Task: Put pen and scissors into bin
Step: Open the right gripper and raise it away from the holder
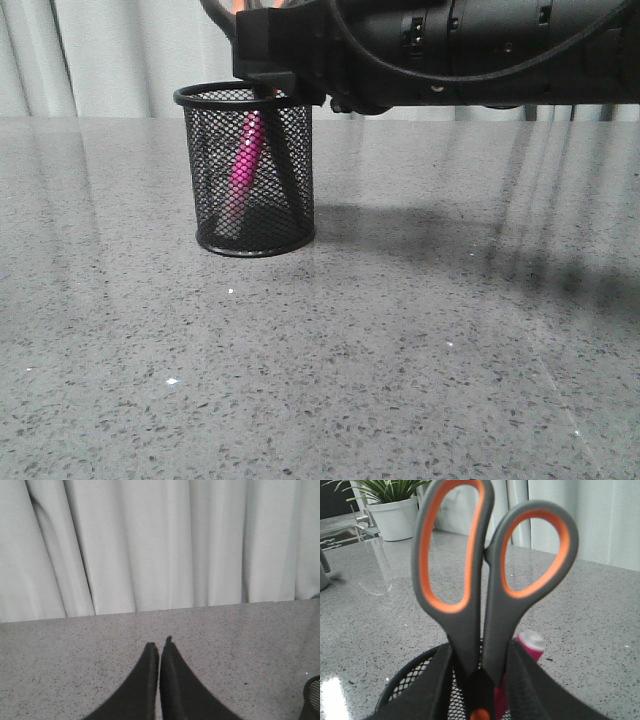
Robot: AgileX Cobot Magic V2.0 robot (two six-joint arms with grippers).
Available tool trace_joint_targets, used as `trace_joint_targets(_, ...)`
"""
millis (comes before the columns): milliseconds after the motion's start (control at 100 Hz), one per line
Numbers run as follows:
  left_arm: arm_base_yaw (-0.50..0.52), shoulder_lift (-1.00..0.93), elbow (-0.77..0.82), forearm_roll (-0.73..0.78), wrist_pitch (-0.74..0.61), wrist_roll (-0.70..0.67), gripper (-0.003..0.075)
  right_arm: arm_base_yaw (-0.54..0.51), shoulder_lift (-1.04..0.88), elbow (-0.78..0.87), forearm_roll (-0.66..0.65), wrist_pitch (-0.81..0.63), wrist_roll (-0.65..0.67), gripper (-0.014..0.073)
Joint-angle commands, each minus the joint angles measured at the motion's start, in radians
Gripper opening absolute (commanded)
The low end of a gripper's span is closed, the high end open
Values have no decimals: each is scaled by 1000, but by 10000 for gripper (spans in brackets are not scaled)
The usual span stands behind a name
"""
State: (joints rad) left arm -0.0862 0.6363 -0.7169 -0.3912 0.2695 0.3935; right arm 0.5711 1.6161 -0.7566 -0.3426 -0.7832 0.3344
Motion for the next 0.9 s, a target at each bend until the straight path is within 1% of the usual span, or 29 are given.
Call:
trace_joint_targets(0,2,-2,-30,-9,-70,-4,-22,-7,-39,-22,-7,-42,-8,194)
trace_joint_targets(140,2,-2,-30,-9,-70,-4,-22,-7,-39,-22,-7,-44,-8,287)
trace_joint_targets(260,2,-2,-30,-9,-70,-4,-22,-7,-39,-22,-7,-77,-8,327)
trace_joint_targets(490,2,-2,-30,-9,-70,-4,-22,-18,-55,-22,-4,-169,-8,328)
trace_joint_targets(580,2,-2,-30,-9,-70,-4,-22,-38,-79,-22,10,-202,-8,328)
trace_joint_targets(670,2,-2,-30,-7,-70,-4,-22,-70,-120,-22,34,-197,-8,324)
trace_joint_targets(720,2,-2,-30,-5,-70,-4,-22,-89,-151,-18,68,-189,-8,295)
trace_joint_targets(790,2,-2,-30,16,-70,-4,-22,-117,-203,-11,120,-177,-8,207)
trace_joint_targets(890,2,-2,-30,34,-72,-4,-22,-168,-289,6,175,-161,-8,31)
